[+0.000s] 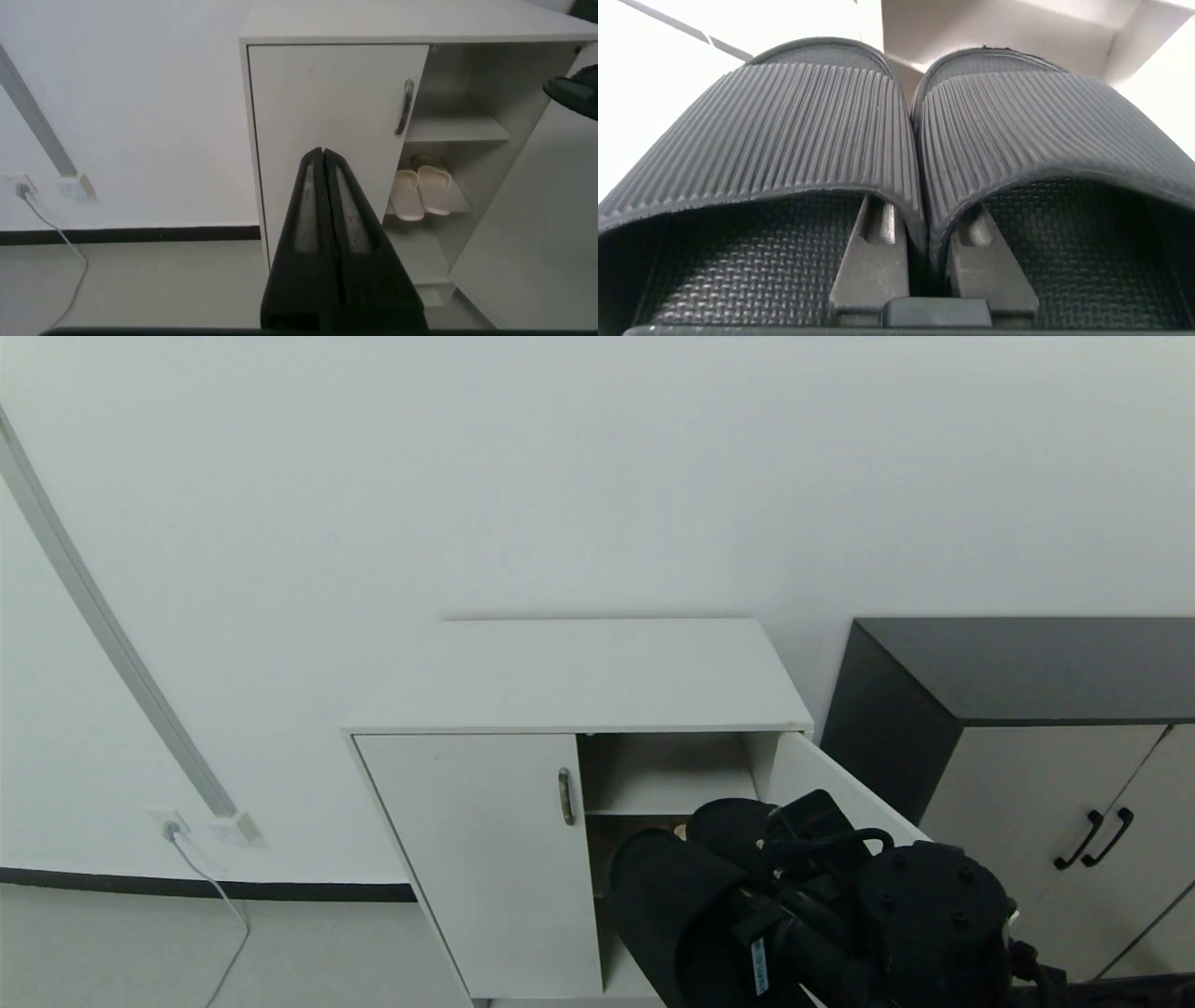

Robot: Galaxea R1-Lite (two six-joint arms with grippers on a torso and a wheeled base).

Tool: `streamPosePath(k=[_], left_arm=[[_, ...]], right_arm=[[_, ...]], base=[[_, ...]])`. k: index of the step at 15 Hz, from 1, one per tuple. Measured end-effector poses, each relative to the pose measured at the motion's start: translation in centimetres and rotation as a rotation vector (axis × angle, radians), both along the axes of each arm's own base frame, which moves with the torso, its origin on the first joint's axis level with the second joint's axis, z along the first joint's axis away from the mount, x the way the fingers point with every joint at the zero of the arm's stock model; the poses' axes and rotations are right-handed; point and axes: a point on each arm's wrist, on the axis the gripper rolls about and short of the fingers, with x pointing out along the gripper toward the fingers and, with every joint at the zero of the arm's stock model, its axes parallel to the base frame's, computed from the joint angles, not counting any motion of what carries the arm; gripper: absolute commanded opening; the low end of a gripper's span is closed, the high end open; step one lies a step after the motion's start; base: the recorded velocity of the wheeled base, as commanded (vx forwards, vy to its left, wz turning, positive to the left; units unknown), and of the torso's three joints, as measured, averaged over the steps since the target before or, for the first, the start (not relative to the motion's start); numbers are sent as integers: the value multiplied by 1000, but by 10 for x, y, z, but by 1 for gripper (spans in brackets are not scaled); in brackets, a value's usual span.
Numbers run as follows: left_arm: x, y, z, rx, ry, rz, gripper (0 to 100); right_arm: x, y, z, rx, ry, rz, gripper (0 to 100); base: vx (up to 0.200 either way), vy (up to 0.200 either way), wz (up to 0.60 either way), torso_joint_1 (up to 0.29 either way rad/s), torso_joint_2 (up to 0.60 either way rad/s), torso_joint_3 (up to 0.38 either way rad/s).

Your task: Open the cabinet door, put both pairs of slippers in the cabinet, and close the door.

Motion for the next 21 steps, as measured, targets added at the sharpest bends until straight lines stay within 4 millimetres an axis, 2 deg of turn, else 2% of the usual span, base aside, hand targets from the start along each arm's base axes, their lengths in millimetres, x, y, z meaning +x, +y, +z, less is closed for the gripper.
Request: streamPosePath(k=[11, 21], left_arm=[[0, 0, 0, 0, 0, 0, 0], [0, 0, 0, 0, 0, 0, 0]], right_arm=[[0, 0, -3, -7, 2, -3, 0], [0, 0, -4, -7, 3, -3, 0]], base=[[0, 0, 0, -209, 534, 315], [0, 0, 0, -141, 476, 328]])
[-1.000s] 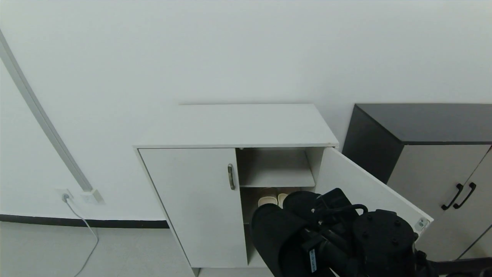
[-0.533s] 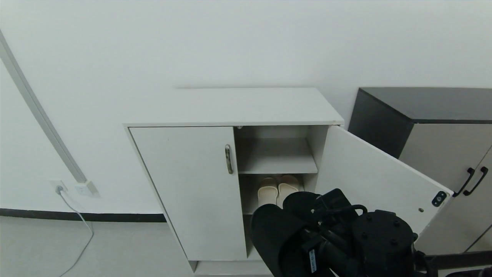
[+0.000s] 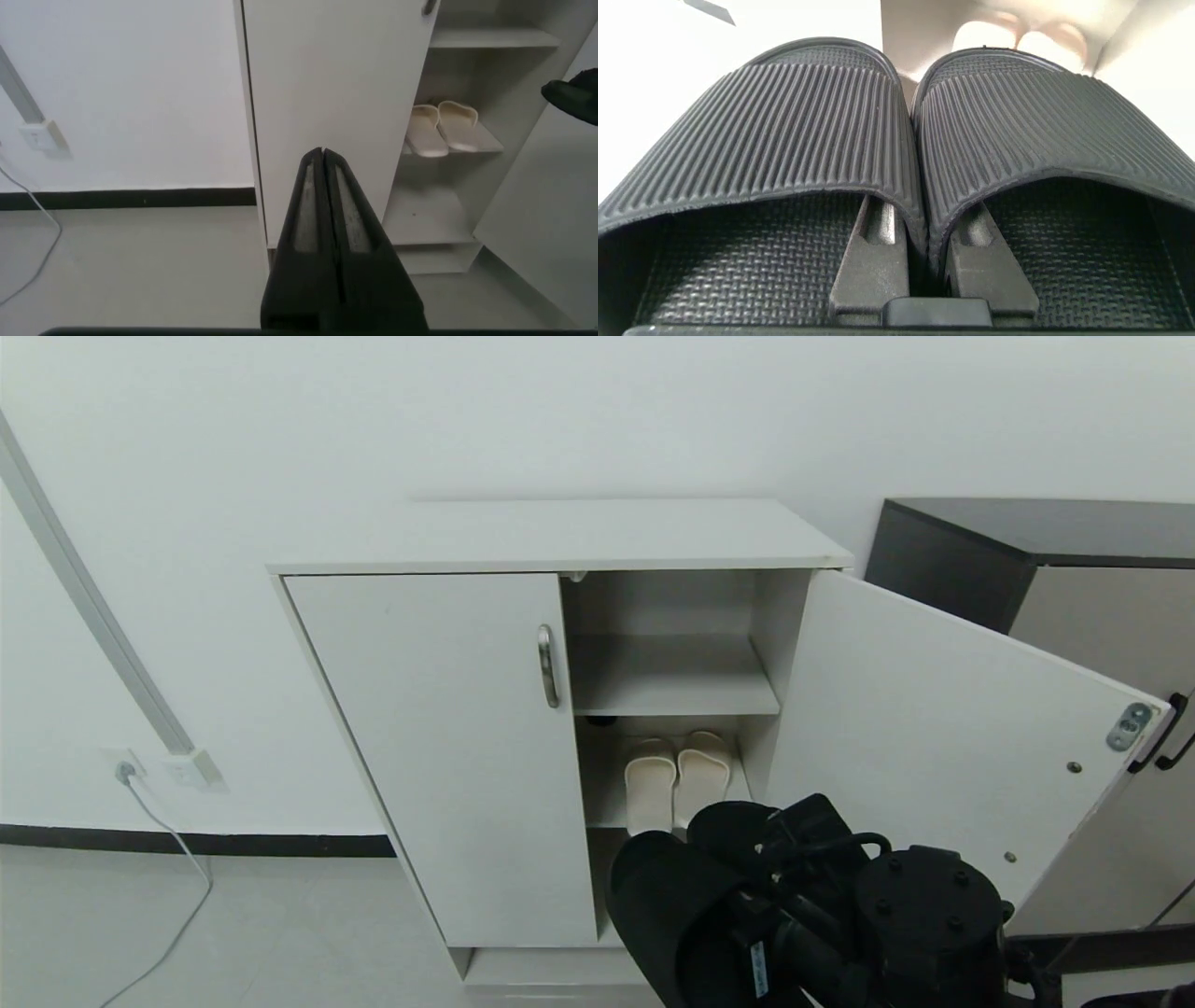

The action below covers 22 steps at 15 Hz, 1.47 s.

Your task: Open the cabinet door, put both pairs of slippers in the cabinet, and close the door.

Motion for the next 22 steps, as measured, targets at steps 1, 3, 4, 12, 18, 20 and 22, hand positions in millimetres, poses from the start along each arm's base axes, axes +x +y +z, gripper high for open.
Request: streamPosePath(k=[1, 3, 4, 12, 18, 20, 22], left_arm=[[0, 0, 0, 0, 0, 0, 0], [0, 0, 0, 0, 0, 0, 0], [0, 0, 0, 0, 0, 0, 0], [0, 0, 0, 0, 0, 0, 0], [0, 0, 0, 1, 0, -1, 0], [0, 0, 0, 0, 0, 0, 0], [0, 0, 0, 0, 0, 0, 0]], right_arm=[[0, 0, 0, 2, -1, 0, 0], [1, 2, 0, 20, -15, -1, 0], [2, 2, -1, 23, -18, -4, 0], [5, 5, -5, 18, -17, -13, 0], [32, 29, 6, 16, -105, -201, 0], [48, 47, 15, -36, -74, -275, 0], [62, 64, 35, -42, -22, -328, 0]], base=[[0, 0, 0, -95, 447, 349], [0, 0, 0, -80, 447, 373], [0, 0, 0, -41, 447, 388], [0, 0, 0, -8, 180, 164], [0, 0, 0, 0, 0, 0], [0, 0, 0, 0, 0, 0], [0, 0, 0, 0, 0, 0]])
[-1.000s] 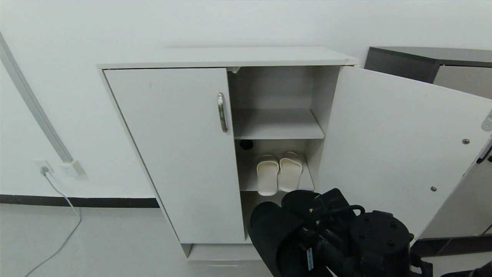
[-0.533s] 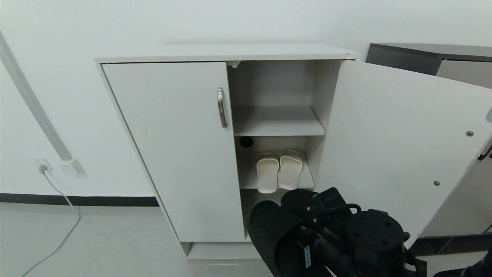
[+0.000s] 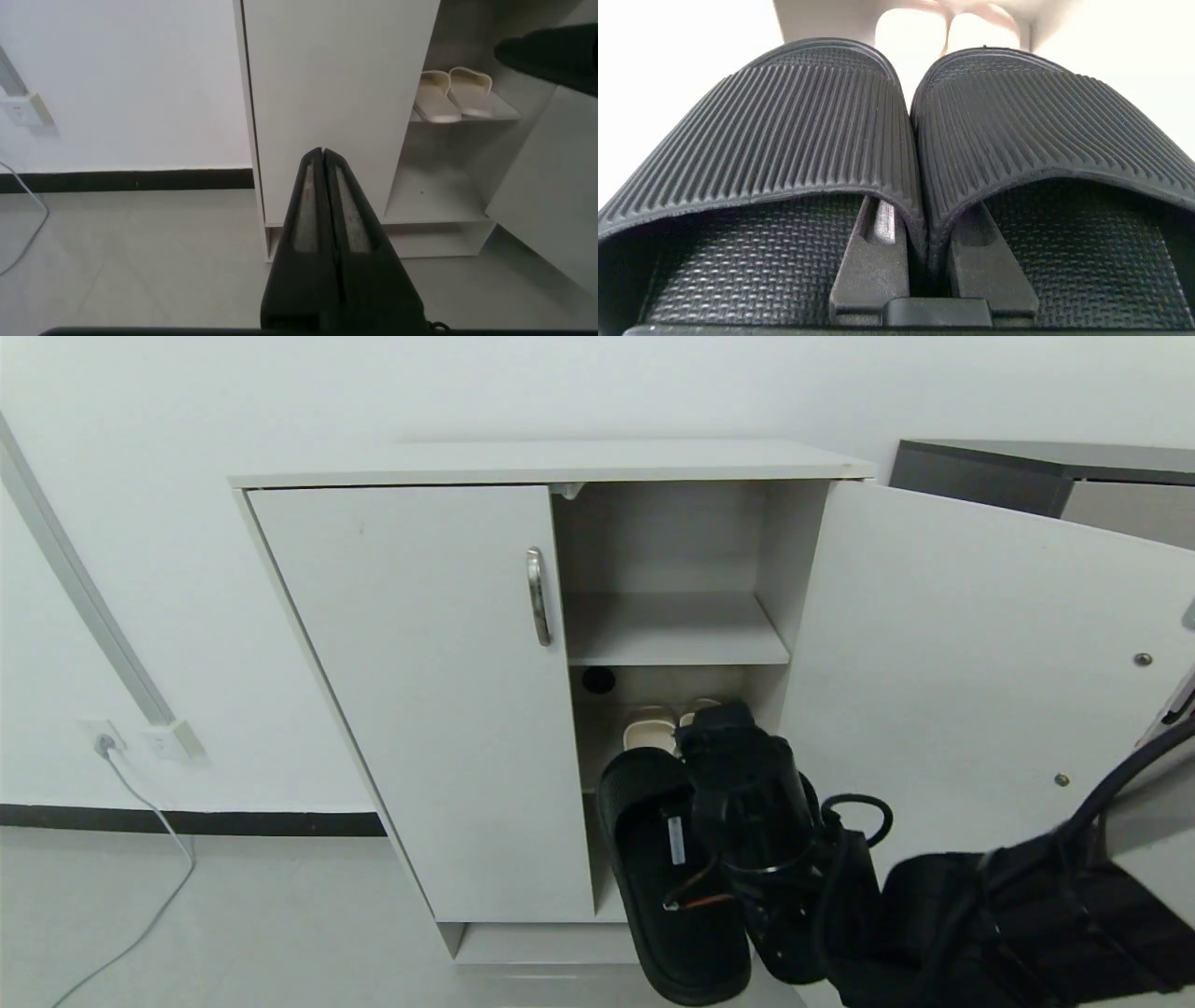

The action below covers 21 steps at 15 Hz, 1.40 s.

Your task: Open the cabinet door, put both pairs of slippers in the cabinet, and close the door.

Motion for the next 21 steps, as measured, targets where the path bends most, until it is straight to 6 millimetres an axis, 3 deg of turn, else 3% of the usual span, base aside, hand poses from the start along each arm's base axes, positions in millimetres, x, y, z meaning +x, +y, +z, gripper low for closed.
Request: streamPosePath(k=[3, 6, 11, 21], left_arm=[[0, 0, 0, 0, 0, 4, 0], [0, 0, 0, 0, 0, 3, 0], [0, 0, 0, 0, 0, 3, 0], [0, 0, 0, 1, 0, 1, 0]], right_arm=[[17, 20, 46, 54, 3, -97, 0], [25, 28, 69, 56, -42, -137, 0], [36, 31, 75, 54, -67, -162, 0], [46, 28, 76, 28, -77, -177, 0]], base=[[0, 0, 0, 0, 0, 0], [0, 0, 0, 0, 0, 0], [0, 0, 0, 0, 0, 0], [200, 0, 0, 0, 4, 4]])
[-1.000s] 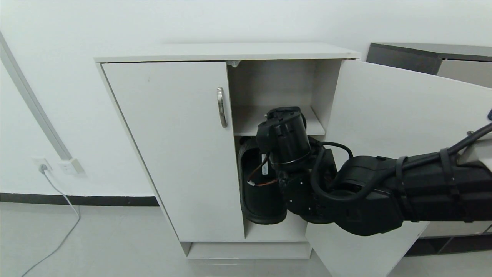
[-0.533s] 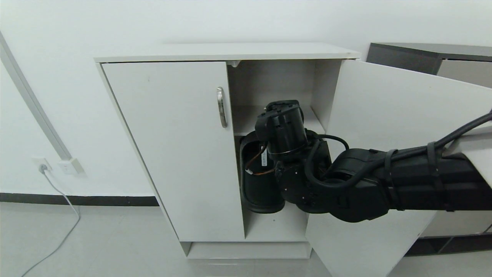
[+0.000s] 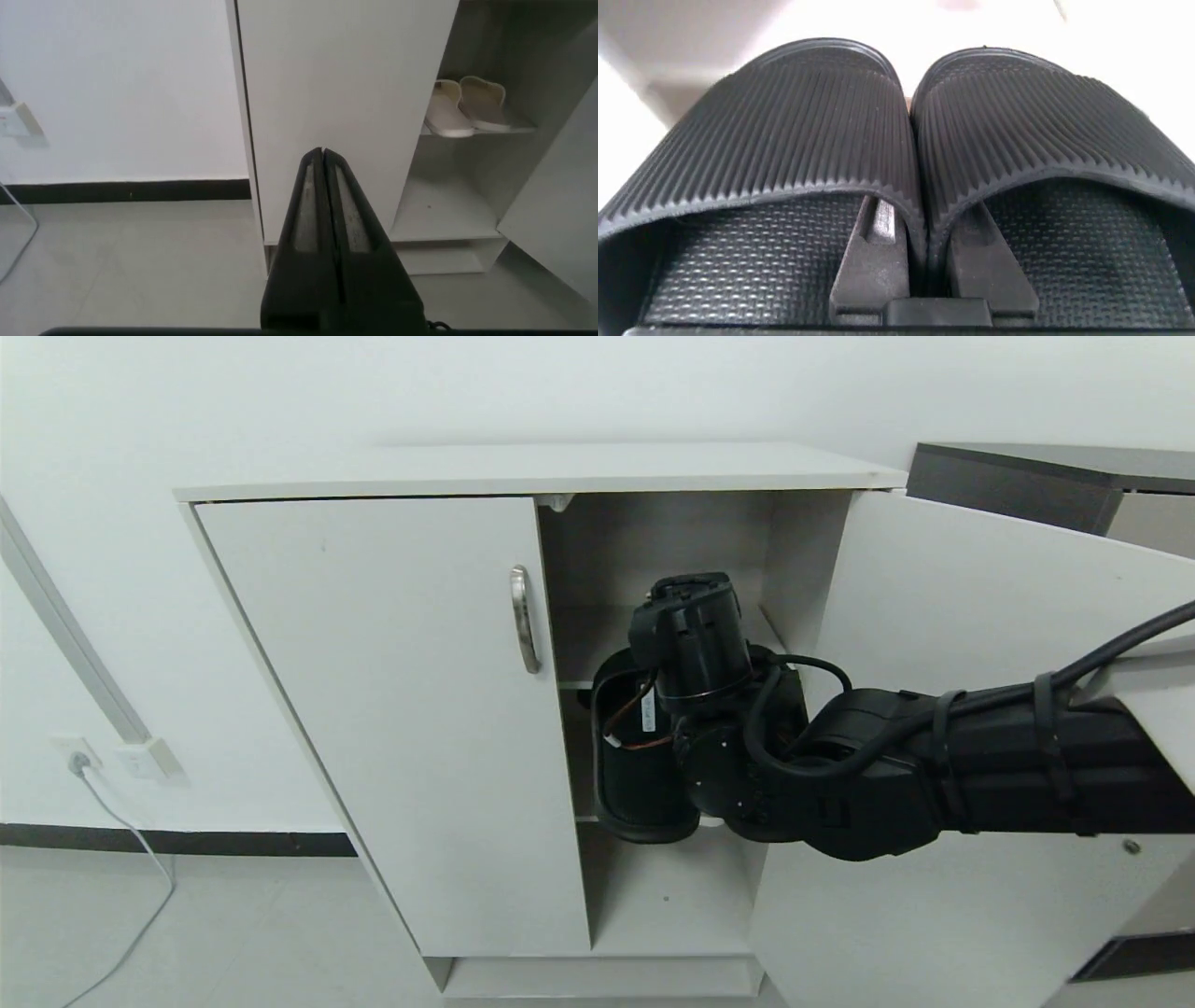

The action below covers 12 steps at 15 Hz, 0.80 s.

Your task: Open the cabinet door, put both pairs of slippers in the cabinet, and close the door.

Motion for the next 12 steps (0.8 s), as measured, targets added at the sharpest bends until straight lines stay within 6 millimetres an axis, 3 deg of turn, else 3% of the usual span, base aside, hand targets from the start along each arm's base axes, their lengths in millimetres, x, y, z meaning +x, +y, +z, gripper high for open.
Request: streamPosePath(k=[2, 12], left_arm=[[0, 0, 0, 0, 0, -1, 0], [0, 0, 0, 0, 0, -1, 0]], right_arm=[[1, 0, 0, 0, 0, -1, 0], [6, 4, 1, -1, -11, -2, 0]], base=[[200, 0, 0, 0, -2, 5], [0, 0, 0, 0, 0, 0]])
